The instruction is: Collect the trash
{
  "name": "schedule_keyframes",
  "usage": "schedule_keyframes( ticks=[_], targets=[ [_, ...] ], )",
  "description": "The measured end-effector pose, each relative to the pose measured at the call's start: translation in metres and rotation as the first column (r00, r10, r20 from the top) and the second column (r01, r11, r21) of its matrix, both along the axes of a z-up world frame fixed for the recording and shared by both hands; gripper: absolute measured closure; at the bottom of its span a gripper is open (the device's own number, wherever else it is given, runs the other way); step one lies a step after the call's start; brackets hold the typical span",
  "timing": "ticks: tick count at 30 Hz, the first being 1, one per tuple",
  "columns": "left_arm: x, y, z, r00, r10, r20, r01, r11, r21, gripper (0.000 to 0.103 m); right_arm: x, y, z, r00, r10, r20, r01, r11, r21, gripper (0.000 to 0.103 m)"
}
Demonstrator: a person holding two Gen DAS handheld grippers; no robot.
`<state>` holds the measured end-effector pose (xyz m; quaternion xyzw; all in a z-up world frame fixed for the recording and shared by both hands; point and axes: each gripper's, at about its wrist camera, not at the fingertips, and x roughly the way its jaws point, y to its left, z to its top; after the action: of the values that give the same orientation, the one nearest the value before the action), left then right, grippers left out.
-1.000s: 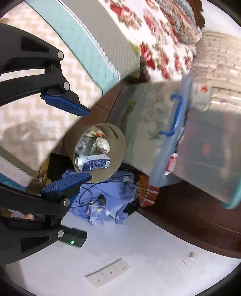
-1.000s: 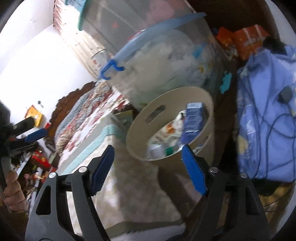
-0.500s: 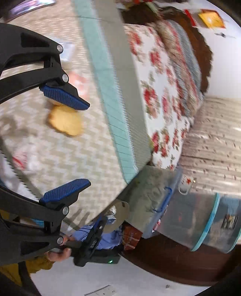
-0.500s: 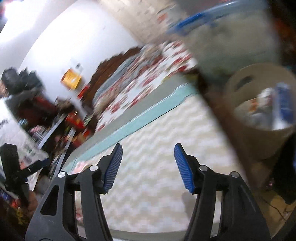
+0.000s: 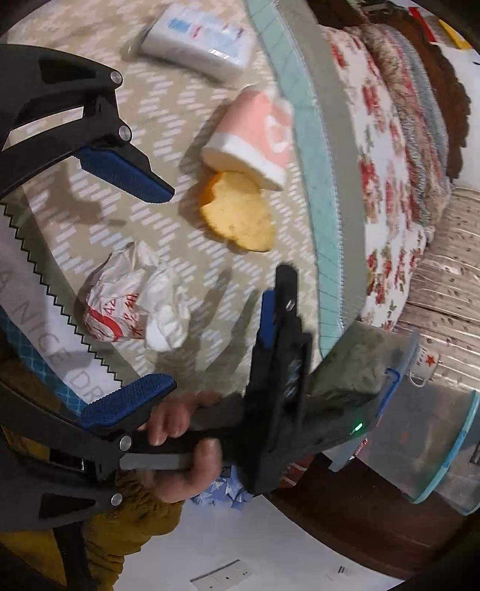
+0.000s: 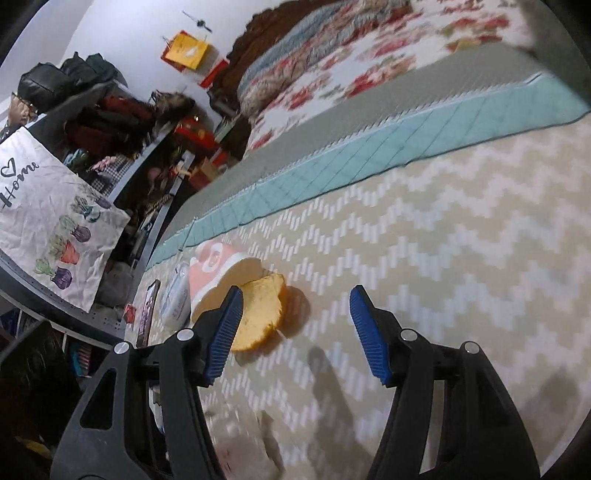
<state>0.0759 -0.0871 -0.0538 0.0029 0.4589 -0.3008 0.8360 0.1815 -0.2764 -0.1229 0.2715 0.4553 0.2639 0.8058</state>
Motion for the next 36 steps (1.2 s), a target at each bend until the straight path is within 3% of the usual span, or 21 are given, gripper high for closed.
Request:
schedule_keyframes(
  ticks=[8,9,11,14,15,16,19,26,31,33,34,36],
  targets=[
    [0.000,0.006,-0.020,0.999,-0.001,-0.053,0.001,1.000,-0.011,0.013,0.011,0.041,-0.007,0.997,0.077,-0.021,-0.078,0.996,-0.037,0.045],
    [-0.001,0.005,-0.022,0.998,-0.005,-0.059,0.004,1.000,-0.008,0.013,0.011,0.044,-0.008,0.997,0.077,-0.022,-0.077,0.996,-0.039,0.048],
    [0.000,0.002,-0.025,0.998,-0.014,-0.063,0.013,1.000,-0.006,0.013,0.012,0.050,-0.012,0.995,0.091,-0.035,-0.093,0.995,-0.042,0.071],
    [-0.003,-0.006,-0.029,0.998,-0.028,-0.057,0.029,0.999,0.013,0.014,0.008,0.050,-0.014,0.996,0.090,-0.023,-0.091,0.994,-0.066,0.087],
    [-0.003,-0.008,-0.031,0.998,-0.034,-0.055,0.035,0.999,0.017,0.015,0.006,0.047,-0.014,0.996,0.082,-0.020,-0.083,0.995,-0.060,0.088],
    [-0.004,-0.011,-0.032,0.998,-0.041,-0.051,0.042,0.999,0.024,0.019,0.005,0.043,-0.014,0.997,0.070,-0.017,-0.071,0.996,-0.053,0.089],
    [-0.003,-0.021,-0.040,0.995,-0.069,-0.068,0.072,0.996,0.043,0.046,-0.002,0.026,-0.013,1.000,0.012,0.000,-0.012,0.999,-0.043,0.091],
    [0.001,-0.026,-0.042,0.995,-0.078,-0.060,0.080,0.996,0.034,0.057,-0.023,-0.031,-0.012,0.992,-0.125,0.004,0.125,0.992,0.009,0.092],
    [0.006,-0.026,-0.042,0.996,-0.071,-0.061,0.073,0.997,0.027,0.058,-0.021,-0.048,-0.017,0.989,-0.143,-0.023,0.145,0.985,0.096,0.086],
    [0.006,-0.023,-0.041,0.997,-0.063,-0.054,0.064,0.997,0.030,0.059,-0.019,-0.046,-0.018,0.991,-0.135,-0.024,0.136,0.986,0.093,0.059],
    [0.005,-0.020,-0.040,0.997,-0.057,-0.049,0.058,0.998,0.029,0.059,-0.018,-0.046,-0.017,0.990,-0.137,-0.019,0.138,0.986,0.090,0.033],
    [0.005,-0.012,-0.036,0.998,-0.044,-0.042,0.045,0.999,0.020,0.059,-0.018,-0.038,-0.012,0.992,-0.125,0.020,0.123,0.989,0.082,0.029]
  ],
)
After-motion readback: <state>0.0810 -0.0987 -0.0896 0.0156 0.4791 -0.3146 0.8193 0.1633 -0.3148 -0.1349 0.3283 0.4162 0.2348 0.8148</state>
